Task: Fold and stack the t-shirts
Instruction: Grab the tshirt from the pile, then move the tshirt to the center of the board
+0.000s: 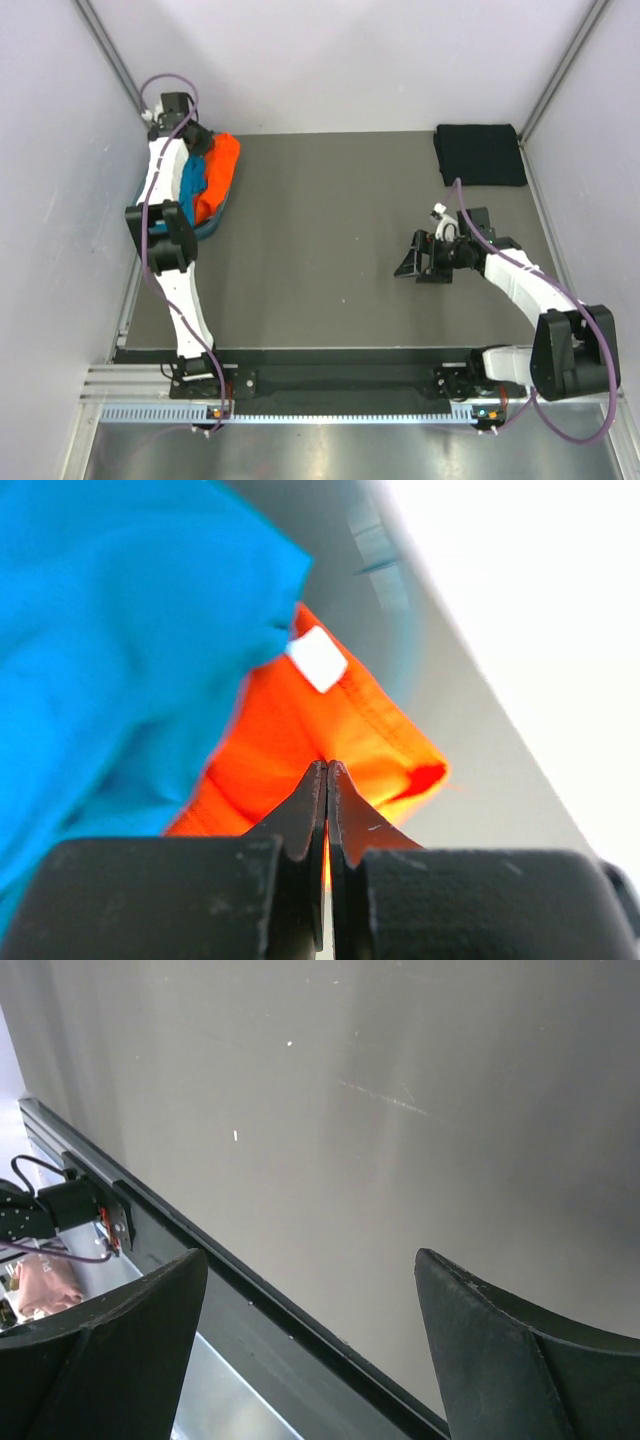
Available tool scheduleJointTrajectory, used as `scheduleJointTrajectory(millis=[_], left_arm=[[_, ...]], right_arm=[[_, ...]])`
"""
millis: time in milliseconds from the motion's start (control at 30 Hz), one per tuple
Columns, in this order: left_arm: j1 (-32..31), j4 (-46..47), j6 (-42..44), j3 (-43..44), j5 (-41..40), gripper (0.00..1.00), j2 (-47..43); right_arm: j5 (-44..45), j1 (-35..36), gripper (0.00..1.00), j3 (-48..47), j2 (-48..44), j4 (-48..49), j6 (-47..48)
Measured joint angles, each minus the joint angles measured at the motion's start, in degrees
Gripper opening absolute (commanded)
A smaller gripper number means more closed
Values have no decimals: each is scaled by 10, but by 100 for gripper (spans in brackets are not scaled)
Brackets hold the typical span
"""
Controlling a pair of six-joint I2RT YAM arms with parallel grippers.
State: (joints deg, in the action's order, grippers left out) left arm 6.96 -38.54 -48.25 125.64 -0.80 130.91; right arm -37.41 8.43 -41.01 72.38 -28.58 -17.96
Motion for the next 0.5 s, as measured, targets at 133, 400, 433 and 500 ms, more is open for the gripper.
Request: scheduleJointTrajectory(millis=[133, 400, 433, 500], left_arm=[[4, 26, 0, 3, 15, 0, -79], [5, 129, -13, 19, 106, 0, -269], [4, 143, -19, 19, 121, 0, -293], [4, 164, -32, 19, 147, 0, -336]], right_arm=[[0, 0, 85, 0, -17, -4, 0], [10, -1, 87, 1, -39, -15, -1], [10, -1, 87, 1, -39, -16, -2], [12, -1, 87, 1, -44, -19, -2]])
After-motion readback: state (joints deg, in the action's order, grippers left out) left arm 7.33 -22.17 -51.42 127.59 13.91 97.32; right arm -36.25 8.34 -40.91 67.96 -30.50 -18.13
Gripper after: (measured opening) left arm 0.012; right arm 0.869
